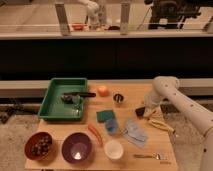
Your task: Wipe table surface with eraser
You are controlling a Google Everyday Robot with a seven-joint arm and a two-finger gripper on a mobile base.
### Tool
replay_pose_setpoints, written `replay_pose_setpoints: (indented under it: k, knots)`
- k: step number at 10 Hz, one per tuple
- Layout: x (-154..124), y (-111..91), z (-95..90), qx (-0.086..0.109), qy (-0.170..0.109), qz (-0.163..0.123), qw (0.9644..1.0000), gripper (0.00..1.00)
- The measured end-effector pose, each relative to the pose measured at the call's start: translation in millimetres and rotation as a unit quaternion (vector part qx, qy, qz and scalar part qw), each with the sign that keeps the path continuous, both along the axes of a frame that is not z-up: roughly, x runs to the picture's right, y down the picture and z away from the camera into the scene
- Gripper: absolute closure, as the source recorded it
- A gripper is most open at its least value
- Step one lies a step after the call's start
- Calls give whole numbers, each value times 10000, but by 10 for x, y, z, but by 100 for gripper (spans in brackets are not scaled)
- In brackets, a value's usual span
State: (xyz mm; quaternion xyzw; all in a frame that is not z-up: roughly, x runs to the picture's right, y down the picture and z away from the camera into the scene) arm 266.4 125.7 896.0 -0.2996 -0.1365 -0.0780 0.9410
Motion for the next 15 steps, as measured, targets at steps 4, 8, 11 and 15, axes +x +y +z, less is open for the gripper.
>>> replay_pose_setpoints:
  k: [4, 8, 11, 15]
  knots:
    - [167, -20, 228, -87, 117, 187, 9997, 100]
    - [98, -140, 444, -104, 66, 237, 9996, 100]
    - [92, -141, 425, -131, 58, 223, 9996, 100]
    - [-117, -106, 402, -164, -219, 73, 9996, 100]
